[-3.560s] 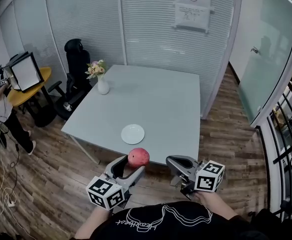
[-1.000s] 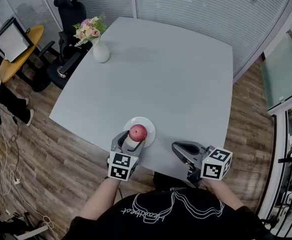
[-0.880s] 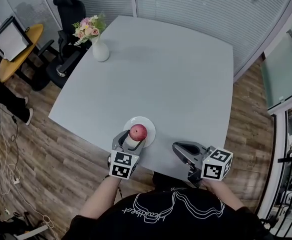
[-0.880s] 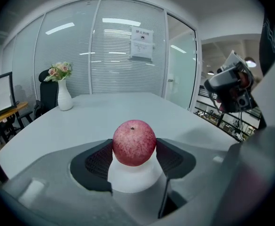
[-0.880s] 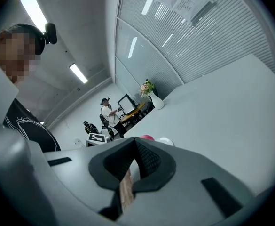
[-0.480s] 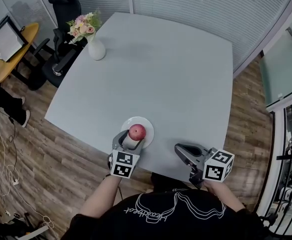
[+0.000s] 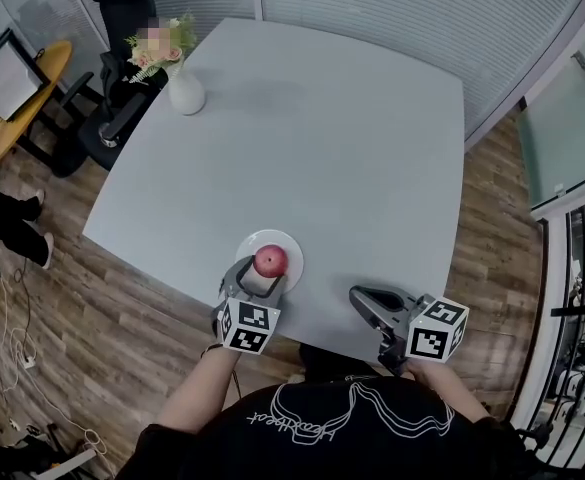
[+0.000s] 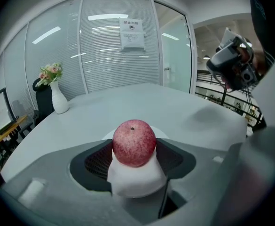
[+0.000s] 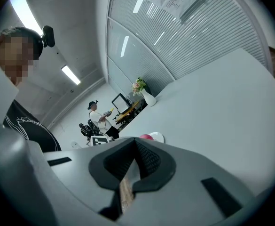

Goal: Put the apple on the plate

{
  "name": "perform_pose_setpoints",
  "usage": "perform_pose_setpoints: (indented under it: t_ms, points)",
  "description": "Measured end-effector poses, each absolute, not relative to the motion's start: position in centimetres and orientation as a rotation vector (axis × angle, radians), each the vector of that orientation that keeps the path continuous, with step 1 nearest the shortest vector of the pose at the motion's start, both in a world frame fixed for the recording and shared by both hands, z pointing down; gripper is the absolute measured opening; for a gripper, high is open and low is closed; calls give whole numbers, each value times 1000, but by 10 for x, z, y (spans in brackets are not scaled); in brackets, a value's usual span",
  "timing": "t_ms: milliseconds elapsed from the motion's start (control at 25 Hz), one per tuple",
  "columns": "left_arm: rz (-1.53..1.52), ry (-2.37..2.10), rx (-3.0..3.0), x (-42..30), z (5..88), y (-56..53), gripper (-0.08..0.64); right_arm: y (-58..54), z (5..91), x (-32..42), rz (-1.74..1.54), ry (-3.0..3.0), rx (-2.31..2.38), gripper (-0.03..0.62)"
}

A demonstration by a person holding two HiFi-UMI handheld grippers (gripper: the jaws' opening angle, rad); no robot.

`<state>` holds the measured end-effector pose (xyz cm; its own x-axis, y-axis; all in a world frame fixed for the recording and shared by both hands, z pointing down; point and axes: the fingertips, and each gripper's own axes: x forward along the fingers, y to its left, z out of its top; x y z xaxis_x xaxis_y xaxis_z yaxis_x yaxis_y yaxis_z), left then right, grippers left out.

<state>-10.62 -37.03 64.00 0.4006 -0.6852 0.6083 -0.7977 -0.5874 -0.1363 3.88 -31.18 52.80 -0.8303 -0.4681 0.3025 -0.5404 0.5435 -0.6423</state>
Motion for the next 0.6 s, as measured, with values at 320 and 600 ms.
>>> perform_pose_setpoints:
  t_ms: [320,600]
  points:
    - [960,-1326,2492,-104,641,-368,297,-302,526,36,1156,-2691,843,9]
    - [837,-1294,2487,-100,627,-365,325,-295,524,39,1180,-2705,854,9]
